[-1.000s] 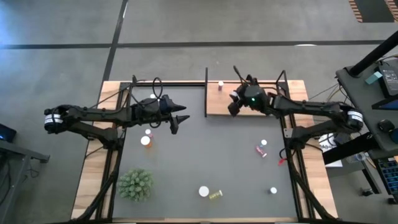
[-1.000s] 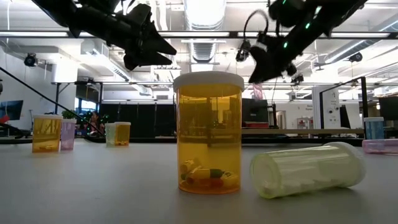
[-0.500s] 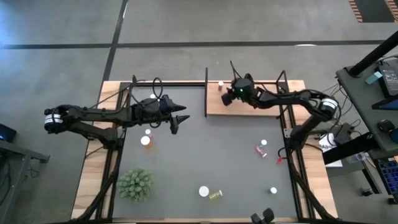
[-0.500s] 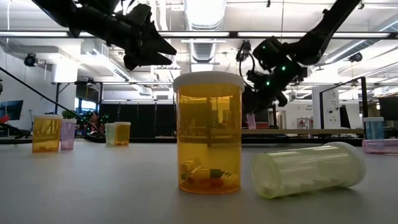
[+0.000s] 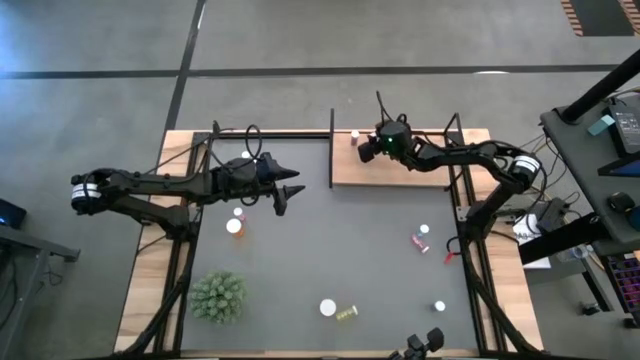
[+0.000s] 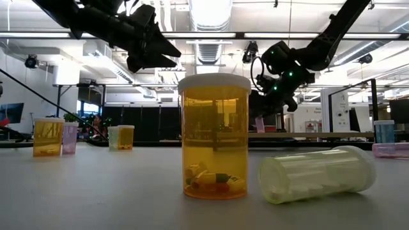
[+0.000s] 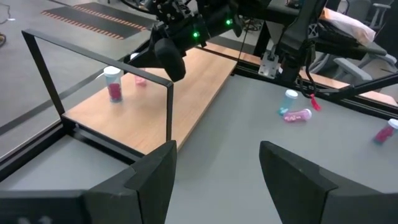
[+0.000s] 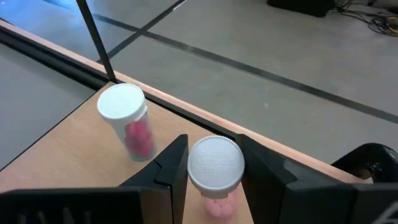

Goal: Pick and place medicine bottles onto shelf by color
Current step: Put the middle pink pill bottle on the shelf

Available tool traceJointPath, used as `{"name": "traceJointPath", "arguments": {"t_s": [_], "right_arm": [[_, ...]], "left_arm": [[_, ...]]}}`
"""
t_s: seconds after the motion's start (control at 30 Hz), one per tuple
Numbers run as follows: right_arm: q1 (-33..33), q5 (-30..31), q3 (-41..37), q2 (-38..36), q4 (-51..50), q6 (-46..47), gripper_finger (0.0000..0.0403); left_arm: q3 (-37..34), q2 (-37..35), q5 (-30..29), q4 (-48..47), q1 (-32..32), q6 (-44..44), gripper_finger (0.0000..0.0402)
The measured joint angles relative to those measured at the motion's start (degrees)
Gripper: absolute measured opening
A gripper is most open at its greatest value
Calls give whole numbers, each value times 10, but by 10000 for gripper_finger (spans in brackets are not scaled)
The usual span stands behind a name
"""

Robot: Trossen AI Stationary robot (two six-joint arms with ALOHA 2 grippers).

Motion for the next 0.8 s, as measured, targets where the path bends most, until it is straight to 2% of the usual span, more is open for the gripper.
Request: {"name": "traceJointPath", "arguments": {"t_s": [0.27, 0.8], "right_arm": [[1, 0, 0, 0, -2, 6, 126], [1, 0, 0, 0, -2, 4, 125]], "left_arm": [[2, 0, 0, 0, 0, 0, 214], [2, 0, 0, 1, 0, 0, 214]]}}
